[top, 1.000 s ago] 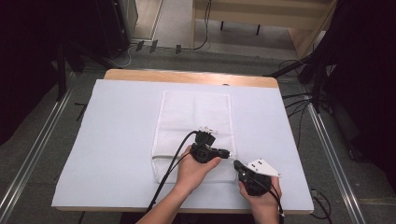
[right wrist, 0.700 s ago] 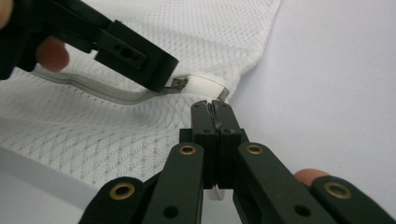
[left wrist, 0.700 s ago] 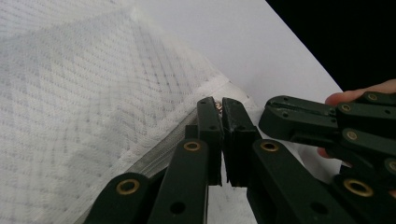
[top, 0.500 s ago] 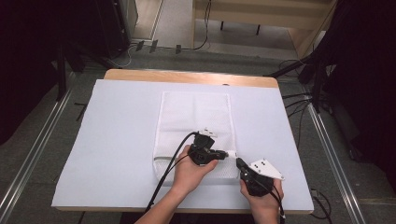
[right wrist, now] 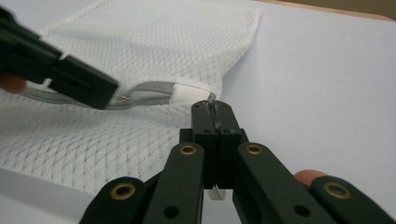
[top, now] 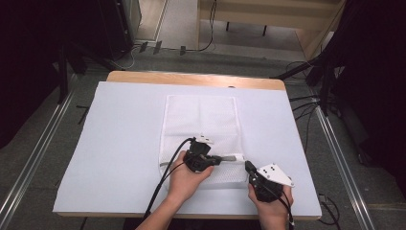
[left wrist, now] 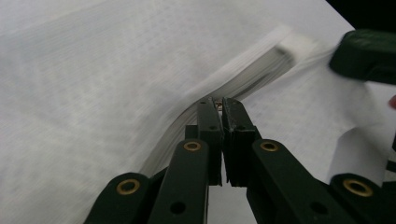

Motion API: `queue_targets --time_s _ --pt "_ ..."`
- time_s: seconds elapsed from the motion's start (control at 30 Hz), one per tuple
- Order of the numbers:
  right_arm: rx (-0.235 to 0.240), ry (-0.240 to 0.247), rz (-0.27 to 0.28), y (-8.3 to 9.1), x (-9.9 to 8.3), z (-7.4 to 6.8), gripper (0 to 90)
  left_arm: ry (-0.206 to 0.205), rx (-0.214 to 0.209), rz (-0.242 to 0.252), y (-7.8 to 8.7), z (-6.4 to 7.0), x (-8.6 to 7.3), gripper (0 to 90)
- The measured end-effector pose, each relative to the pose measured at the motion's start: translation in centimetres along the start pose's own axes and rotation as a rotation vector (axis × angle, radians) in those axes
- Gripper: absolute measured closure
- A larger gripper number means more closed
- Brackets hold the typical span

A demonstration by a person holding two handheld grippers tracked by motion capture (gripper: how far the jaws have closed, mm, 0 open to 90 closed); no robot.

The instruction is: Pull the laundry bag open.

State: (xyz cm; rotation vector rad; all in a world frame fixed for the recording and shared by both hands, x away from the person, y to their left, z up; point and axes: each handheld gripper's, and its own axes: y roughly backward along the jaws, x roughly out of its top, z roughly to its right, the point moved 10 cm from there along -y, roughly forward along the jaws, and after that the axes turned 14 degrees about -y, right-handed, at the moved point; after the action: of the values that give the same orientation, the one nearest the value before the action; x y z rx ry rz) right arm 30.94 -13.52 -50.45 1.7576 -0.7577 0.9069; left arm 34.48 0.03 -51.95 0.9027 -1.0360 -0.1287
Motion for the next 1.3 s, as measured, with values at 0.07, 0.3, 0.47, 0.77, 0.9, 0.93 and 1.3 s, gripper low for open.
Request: queue_targets --time_s 0.07,0.3,0.47,0.77,0.9,0.93,1.3 --pt "-0.006 -0.022 0.006 0.2 0.3 0.6 90.0 0.03 0.002 0.011 0.7 -0.8 -0.6 88.5" --pt "-0.044 0.003 0.011 0.4 0.5 0.9 90.0 0.093 0.066 0.02 4.1 -4.3 -3.5 88.5" --pt "-0.041 -0.01 0.006 0.5 0.5 1.2 90.0 0.154 0.111 0.02 6.6 -6.9 -6.3 88.5" --pt "-0.03 0.003 -0.002 0.6 0.4 0.6 90.0 0.234 0.145 0.075 10.6 -9.6 -8.8 88.4" --pt "-0.032 0.022 -0.011 0.5 0.2 0.2 90.0 0.235 0.151 0.08 11.2 -9.9 -9.2 88.5" --pt "-0.036 0.019 -0.014 0.5 0.2 0.1 90.0 0.235 0.154 0.082 11.3 -9.9 -9.2 88.5" --pt "-0.029 0.02 -0.029 0.4 0.0 0.2 90.0 0.249 0.181 0.077 12.6 -10.8 -10.7 88.5"
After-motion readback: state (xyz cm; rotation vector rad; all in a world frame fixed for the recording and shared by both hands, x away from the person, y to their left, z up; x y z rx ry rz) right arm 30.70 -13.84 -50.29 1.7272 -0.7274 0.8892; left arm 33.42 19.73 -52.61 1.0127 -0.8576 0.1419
